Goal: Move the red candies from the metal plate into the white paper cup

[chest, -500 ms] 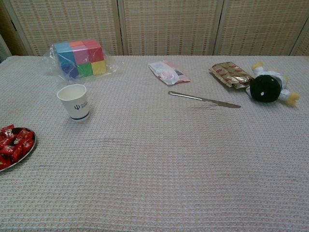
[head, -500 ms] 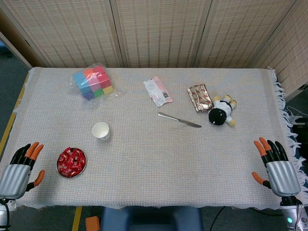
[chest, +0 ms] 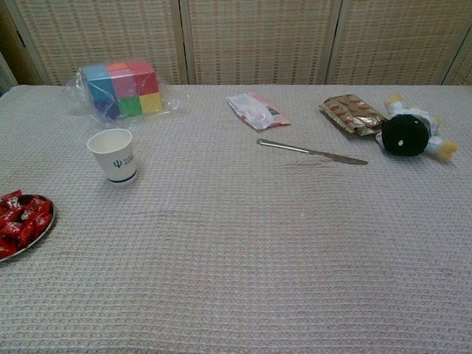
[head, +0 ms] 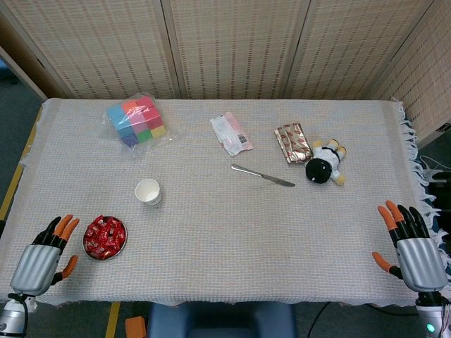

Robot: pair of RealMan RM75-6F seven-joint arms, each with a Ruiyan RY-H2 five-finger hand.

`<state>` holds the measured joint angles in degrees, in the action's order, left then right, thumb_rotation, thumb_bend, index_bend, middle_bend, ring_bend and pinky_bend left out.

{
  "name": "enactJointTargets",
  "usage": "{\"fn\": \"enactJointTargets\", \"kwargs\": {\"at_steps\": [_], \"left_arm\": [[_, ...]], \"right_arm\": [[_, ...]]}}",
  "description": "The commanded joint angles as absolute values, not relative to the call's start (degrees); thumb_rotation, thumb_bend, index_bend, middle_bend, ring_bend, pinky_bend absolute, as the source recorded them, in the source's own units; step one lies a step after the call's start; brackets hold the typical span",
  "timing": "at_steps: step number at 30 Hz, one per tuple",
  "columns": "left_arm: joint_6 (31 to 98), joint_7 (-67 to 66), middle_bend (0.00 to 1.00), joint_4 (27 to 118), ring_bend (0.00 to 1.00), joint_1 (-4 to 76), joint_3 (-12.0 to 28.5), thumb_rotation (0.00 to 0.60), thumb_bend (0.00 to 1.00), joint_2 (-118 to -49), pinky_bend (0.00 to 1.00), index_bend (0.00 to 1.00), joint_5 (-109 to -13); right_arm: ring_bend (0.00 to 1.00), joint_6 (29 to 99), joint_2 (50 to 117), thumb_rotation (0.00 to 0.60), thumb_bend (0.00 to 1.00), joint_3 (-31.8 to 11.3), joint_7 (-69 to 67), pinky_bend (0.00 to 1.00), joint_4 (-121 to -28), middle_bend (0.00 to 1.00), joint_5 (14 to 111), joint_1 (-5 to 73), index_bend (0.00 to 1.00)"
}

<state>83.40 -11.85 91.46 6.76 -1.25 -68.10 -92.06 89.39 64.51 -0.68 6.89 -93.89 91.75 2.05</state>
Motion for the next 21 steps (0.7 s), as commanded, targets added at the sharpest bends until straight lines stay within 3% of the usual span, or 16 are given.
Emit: {"fn": "enactJointTargets", "kwargs": {"at_steps": [1,12,21], "left_arm": [[77.6,-21.2,0.00,92.3,0.00,8.4,-2.1,0.600,0.42,-71.8,0.42,0.00,-90.2],[68.8,-31.3,0.00,90.1,0.02,12.7,0.0,0.600,0.41,-77.8,0.61,0.00,-82.9],[65.8,-33.6,0.04,86.7,0.08,15.2,1.8,0.600,0.41,-80.6,0.73,0.00,-77.9]], "right_arm": [[0.00,88.5,64.7,0.600,0.11,-0.9,7.6,0.00,-93.9,0.00,91.2,2.3,0.00],[0.00,86.3,64.8,0.600,0.12,-0.9,8.6,0.00,-94.3,0.00,90.1,3.0,0.00],[0.00,85.2,64.8,0.600,0.12,-1.1,9.2,0.00,-94.4,0.00,89.2,3.3,0.00]]}}
